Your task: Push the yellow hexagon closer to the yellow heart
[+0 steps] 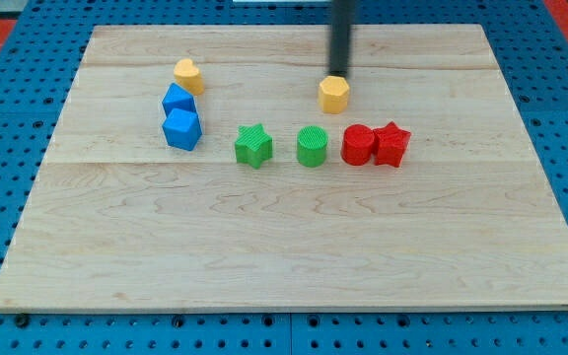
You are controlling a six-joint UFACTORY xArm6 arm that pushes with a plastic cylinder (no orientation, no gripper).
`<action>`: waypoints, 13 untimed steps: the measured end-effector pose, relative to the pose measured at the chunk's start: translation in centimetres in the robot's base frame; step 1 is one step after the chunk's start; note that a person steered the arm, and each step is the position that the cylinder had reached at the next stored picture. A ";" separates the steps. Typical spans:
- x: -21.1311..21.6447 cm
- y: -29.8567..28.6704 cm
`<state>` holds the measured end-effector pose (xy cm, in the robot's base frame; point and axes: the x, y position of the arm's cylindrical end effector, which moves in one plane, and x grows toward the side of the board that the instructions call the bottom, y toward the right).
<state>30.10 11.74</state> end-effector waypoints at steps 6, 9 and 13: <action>0.5 -13.1; 4.0 -10.7; 2.3 -13.8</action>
<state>32.44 -2.09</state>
